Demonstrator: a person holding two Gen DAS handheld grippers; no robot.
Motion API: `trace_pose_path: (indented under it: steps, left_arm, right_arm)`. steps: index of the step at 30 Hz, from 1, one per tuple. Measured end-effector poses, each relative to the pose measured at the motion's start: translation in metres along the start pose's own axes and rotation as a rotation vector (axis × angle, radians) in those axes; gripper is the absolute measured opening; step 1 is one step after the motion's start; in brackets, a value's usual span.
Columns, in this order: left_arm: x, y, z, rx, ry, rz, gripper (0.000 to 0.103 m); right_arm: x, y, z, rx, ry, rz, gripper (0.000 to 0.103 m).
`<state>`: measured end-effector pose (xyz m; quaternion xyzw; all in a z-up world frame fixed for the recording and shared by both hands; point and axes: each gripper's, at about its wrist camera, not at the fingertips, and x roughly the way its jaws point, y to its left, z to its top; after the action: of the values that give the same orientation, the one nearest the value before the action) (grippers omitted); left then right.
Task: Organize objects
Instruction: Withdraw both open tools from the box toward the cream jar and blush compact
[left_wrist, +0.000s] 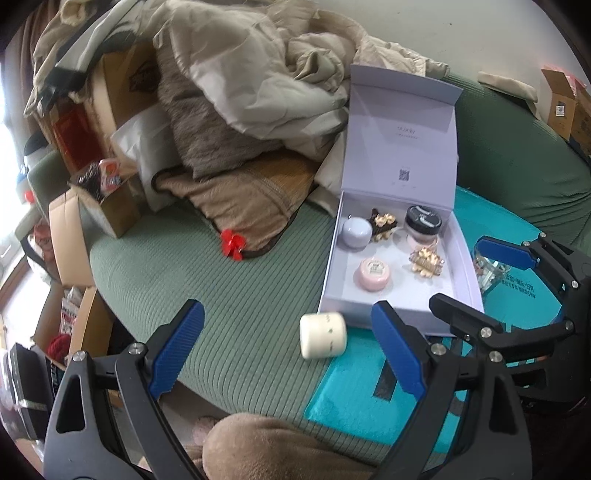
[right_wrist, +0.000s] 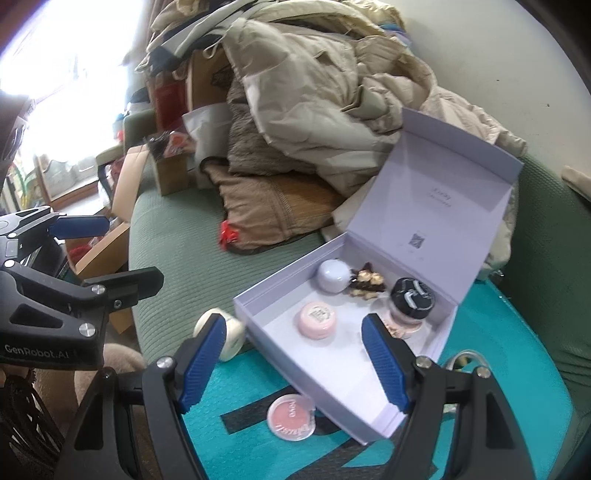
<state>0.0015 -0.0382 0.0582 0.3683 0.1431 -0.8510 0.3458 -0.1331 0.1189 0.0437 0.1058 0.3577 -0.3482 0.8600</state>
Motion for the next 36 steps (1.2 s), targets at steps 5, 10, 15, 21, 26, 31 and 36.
trace_pose_path:
  steps: [5,10,15,21,26,31,36]
  left_arm:
    - [0.004,0.008,-0.017,-0.029,0.031,0.005,0.091]
    - [0.009,0.010,-0.034,-0.051,0.058,0.002,0.091]
    - [0.015,0.009,-0.047,-0.064,0.087,0.009,0.091]
    - [0.025,0.008,-0.062,-0.092,0.122,0.001,0.091]
    - [0.037,0.006,-0.071,-0.110,0.164,0.007,0.091]
    - [0.045,0.002,-0.077,-0.103,0.190,0.007,0.091]
    - [0.052,-0.001,-0.081,-0.110,0.209,-0.019,0.091]
  right_arm:
    - [0.007,0.011,-0.012,-0.013,0.027,0.021,0.077]
    - [0.013,0.016,-0.025,-0.024,0.053,0.029,0.077]
    - [0.021,0.019,-0.038,-0.026,0.083,0.043,0.077]
    - [0.029,0.018,-0.055,-0.020,0.115,0.064,0.077]
    - [0.038,0.013,-0.068,0.003,0.145,0.077,0.077]
    - [0.042,0.007,-0.080,0.016,0.162,0.071,0.077]
    - [0.045,-0.001,-0.091,0.040,0.176,0.055,0.077]
